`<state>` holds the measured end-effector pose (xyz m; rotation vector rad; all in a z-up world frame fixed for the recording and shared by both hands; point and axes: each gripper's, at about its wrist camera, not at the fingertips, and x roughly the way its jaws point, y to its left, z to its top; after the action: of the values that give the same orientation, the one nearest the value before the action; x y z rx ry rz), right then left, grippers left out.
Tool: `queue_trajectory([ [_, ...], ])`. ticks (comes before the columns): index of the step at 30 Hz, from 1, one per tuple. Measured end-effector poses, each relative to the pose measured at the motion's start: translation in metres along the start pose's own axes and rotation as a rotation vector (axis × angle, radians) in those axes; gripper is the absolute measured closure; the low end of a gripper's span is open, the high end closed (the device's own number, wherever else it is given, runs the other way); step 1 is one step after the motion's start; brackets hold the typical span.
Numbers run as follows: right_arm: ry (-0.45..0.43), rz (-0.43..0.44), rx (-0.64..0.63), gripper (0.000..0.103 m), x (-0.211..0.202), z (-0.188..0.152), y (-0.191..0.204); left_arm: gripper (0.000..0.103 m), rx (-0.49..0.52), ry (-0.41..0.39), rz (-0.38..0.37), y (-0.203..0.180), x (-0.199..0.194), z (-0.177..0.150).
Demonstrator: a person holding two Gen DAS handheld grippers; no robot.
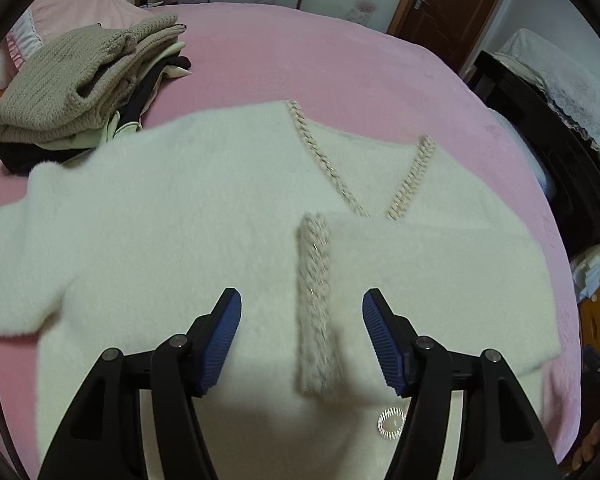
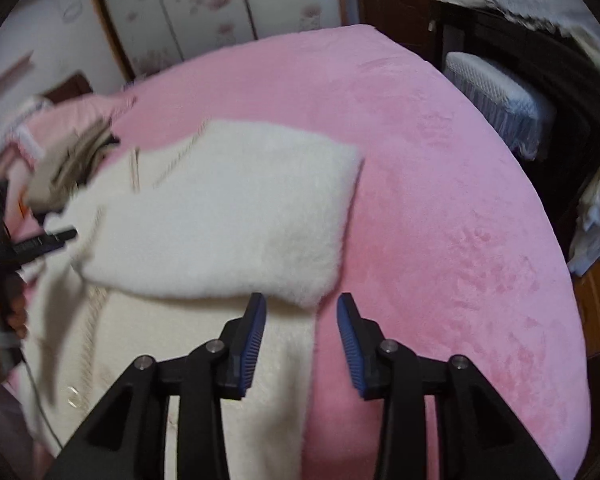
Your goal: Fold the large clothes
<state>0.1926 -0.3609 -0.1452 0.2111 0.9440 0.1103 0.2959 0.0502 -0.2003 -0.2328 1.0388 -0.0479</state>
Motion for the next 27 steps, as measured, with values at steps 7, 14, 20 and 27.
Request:
queue_trajectory([
  [7, -0.015, 0.015, 0.016, 0.065, 0.034, 0.027, 0.015, 0.06, 0.054, -0.025, 0.022, -0.034, 0.021, 0.02],
  [14, 0.078, -0.057, -0.106, 0.097, 0.084, 0.012, 0.05, 0.09, 0.243, -0.004, 0.077, -0.078, 0.045, 0.008],
  [20, 0.094, -0.033, -0.045, 0.103, 0.089, 0.003, 0.02, 0.092, 0.253, 0.016, 0.096, -0.069, 0.062, -0.002],
  [27, 0.082, 0.121, 0.03, 0.098, 0.063, 0.025, 0.011, 0.072, 0.184, 0.032, 0.028, -0.06, 0.05, 0.013],
])
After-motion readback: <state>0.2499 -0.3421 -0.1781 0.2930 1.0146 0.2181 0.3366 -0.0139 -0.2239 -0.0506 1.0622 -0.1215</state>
